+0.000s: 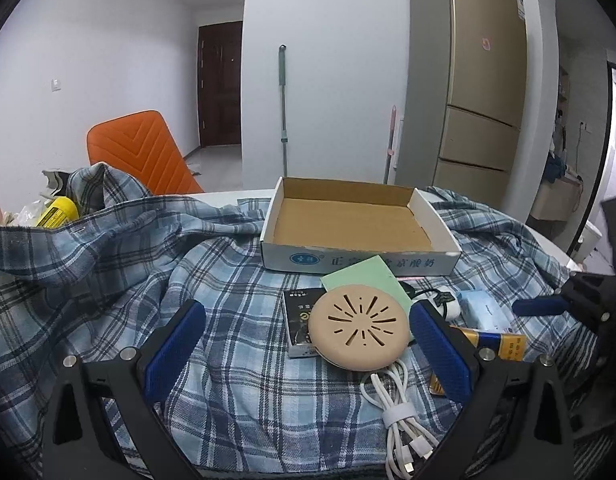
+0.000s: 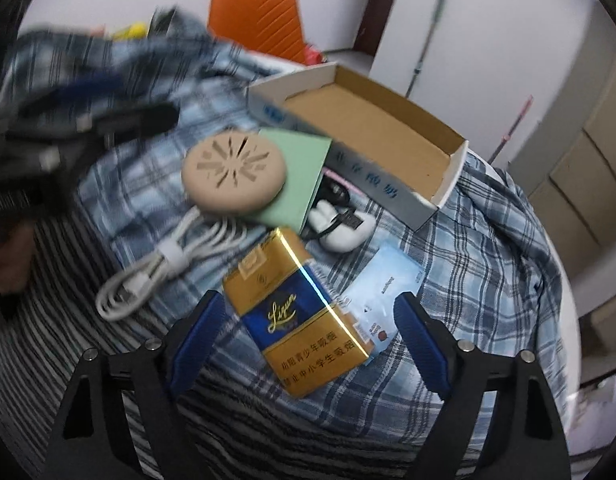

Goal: Organize soft objects
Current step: 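Lower the right gripper and grasp the gold-and-blue cigarette pack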

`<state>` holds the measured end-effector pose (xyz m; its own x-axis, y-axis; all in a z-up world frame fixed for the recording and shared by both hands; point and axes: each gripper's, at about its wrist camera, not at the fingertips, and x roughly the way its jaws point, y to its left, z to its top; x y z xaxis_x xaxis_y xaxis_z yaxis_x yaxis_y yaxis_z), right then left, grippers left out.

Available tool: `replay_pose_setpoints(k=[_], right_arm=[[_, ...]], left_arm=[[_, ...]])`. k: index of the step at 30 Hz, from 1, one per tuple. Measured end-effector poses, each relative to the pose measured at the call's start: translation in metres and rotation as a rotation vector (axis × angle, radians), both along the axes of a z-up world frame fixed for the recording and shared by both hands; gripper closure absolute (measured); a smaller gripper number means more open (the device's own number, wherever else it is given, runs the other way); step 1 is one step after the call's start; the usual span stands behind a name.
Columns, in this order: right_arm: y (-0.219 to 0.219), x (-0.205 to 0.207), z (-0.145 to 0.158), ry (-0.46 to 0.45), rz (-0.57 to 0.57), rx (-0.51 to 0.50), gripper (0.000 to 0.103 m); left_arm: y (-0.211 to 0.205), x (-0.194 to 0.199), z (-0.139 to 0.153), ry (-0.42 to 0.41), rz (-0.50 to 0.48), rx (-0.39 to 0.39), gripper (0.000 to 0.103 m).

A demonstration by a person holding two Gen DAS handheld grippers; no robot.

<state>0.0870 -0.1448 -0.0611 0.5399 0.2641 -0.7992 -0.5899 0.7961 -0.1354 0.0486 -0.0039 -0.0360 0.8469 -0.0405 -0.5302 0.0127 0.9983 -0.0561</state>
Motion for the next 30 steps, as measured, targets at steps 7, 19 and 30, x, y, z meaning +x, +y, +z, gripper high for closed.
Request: replay_pose_setpoints(k=[7, 19, 30], right_arm=[[0.015, -0.003, -0.017, 0.007, 0.063, -0.172, 0.025], [0.024, -0.004, -0.021, -0.026, 0.101, -0.243, 0.045], [-0.046, 0.043, 0.002, 0.118, -0.195, 0.126, 0.044]], left_arm=[[-0.001, -0.003, 0.002, -0.019, -0.002, 0.01, 0.0], [-0.001, -0.004, 0.002, -0.022, -0.006, 0.007, 0.0], [-0.002, -0.005, 0.002, -0.017, -0.002, 0.008, 0.0]])
